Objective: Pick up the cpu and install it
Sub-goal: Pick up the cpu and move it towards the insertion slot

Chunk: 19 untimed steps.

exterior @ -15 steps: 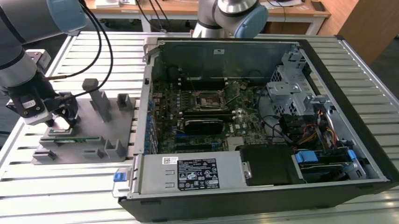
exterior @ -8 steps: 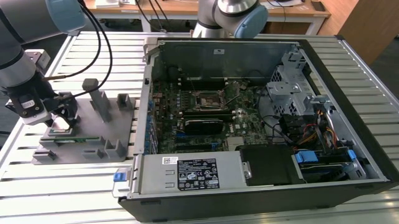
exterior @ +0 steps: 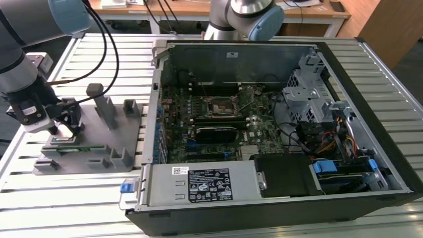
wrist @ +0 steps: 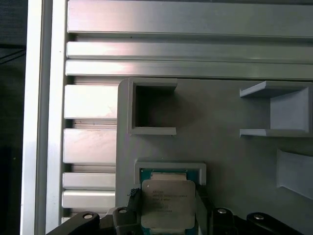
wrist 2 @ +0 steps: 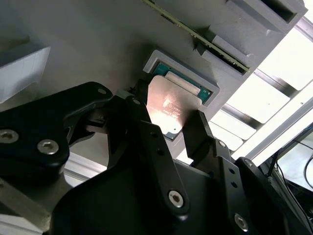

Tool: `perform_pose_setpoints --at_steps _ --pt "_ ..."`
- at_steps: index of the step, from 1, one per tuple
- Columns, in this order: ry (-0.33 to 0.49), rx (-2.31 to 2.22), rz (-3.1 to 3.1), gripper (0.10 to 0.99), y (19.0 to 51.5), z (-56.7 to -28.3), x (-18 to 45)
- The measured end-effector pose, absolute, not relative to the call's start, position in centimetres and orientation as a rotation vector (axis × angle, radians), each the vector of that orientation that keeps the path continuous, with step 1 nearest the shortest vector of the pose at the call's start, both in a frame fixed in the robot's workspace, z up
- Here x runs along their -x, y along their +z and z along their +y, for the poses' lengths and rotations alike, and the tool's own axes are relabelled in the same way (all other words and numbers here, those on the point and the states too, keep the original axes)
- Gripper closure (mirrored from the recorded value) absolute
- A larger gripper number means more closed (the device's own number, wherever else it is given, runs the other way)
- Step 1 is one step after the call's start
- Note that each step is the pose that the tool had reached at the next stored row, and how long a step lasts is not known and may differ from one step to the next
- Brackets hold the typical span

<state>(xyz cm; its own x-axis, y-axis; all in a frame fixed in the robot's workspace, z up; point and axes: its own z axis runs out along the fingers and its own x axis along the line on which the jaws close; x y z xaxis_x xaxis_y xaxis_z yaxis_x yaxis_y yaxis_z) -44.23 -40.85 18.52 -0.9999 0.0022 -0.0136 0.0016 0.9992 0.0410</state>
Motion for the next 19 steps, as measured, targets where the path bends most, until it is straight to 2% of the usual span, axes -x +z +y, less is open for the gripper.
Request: perform_pose_setpoints --at_steps 19 --pt "0.065 -0.003 3.129 0.557 20.3 -40.8 44.2"
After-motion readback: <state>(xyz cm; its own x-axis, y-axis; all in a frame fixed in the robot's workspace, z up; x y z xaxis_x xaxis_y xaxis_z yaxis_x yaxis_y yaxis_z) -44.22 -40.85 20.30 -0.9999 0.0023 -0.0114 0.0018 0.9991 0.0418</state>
